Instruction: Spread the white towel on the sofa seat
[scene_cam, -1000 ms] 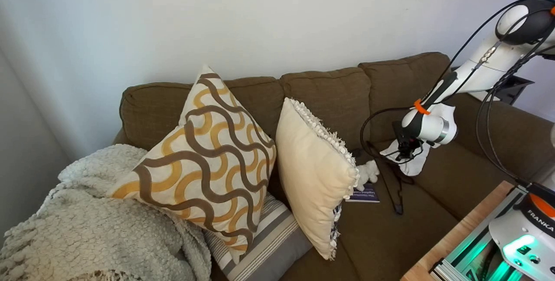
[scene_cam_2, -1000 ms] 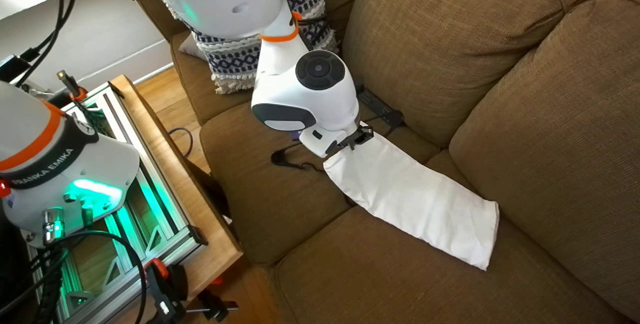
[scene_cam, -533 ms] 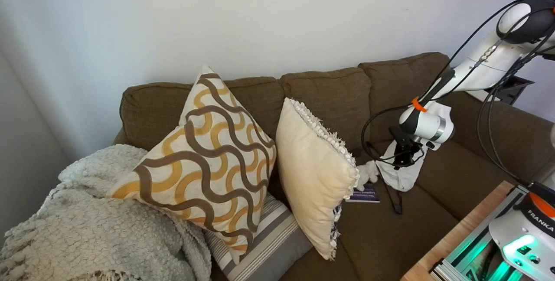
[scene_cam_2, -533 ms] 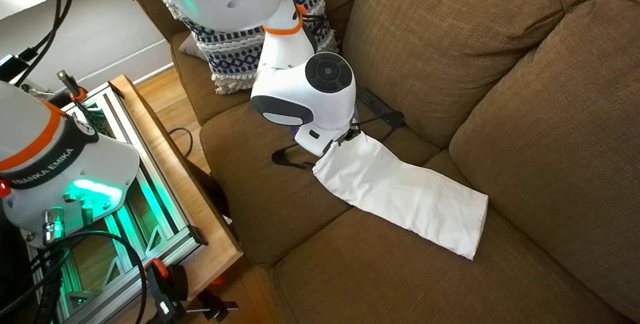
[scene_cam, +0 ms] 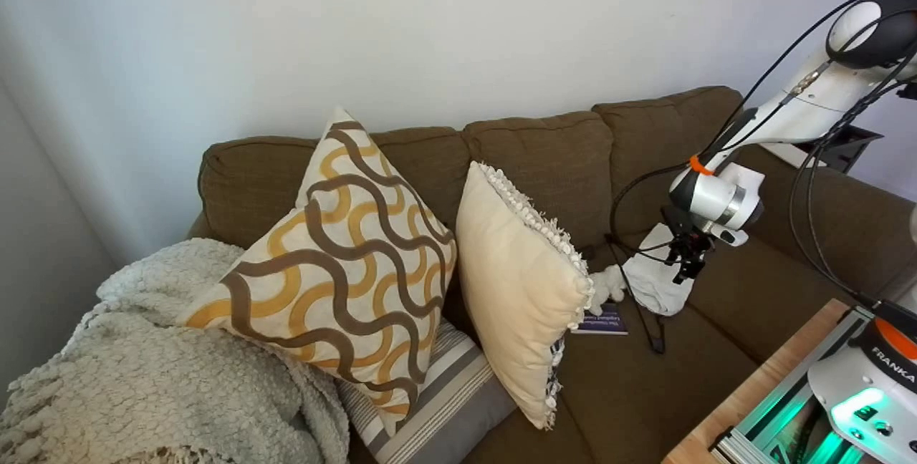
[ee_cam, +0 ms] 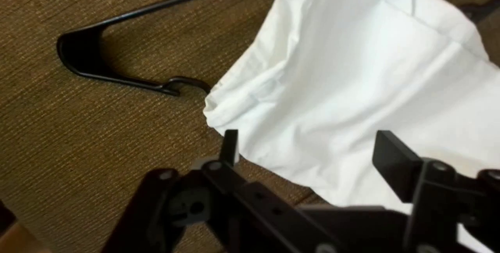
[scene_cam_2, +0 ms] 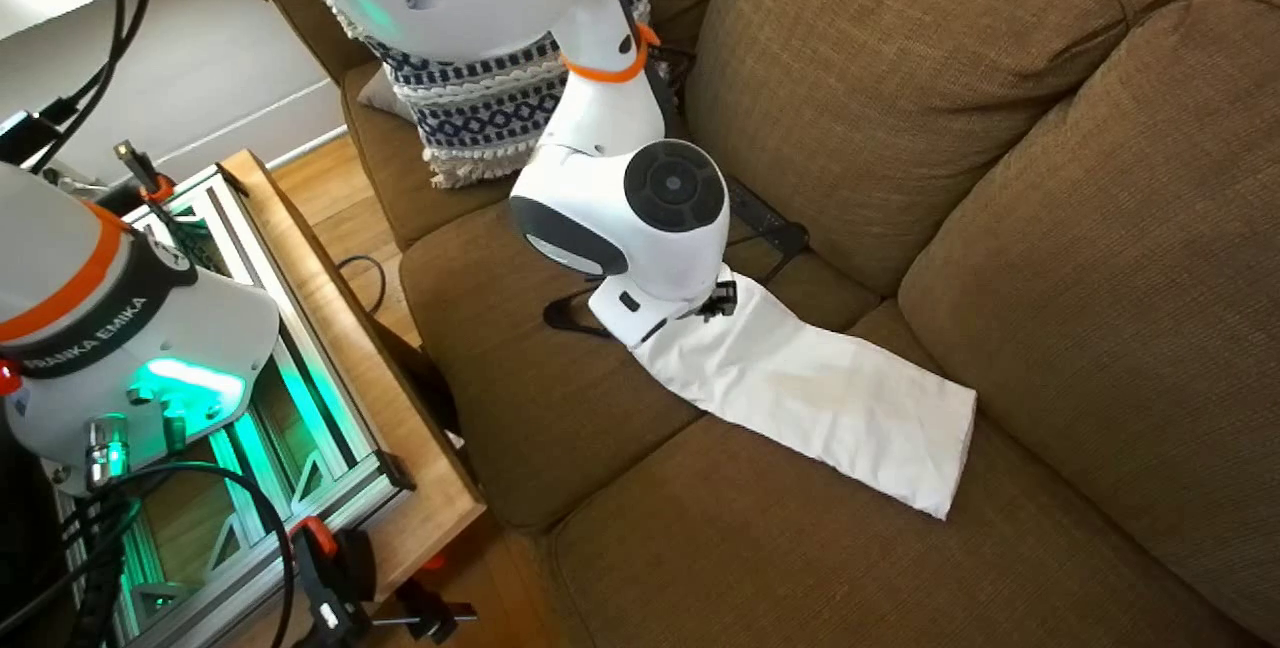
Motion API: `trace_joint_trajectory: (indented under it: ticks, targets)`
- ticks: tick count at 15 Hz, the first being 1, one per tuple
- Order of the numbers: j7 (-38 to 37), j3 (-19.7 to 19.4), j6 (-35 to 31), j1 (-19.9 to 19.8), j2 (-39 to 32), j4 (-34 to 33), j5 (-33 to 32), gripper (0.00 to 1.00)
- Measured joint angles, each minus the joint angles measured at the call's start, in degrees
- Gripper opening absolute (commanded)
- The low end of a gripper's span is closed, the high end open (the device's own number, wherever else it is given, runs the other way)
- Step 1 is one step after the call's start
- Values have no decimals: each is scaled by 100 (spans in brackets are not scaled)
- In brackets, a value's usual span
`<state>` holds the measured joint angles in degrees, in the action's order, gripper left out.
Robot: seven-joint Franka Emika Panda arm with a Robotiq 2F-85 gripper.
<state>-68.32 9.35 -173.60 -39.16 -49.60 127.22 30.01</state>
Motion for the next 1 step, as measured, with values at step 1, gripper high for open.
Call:
trace_joint_trajectory:
  ticks: [1]
  targets:
    - [-12, -91, -1, -6, 30, -12, 227, 100]
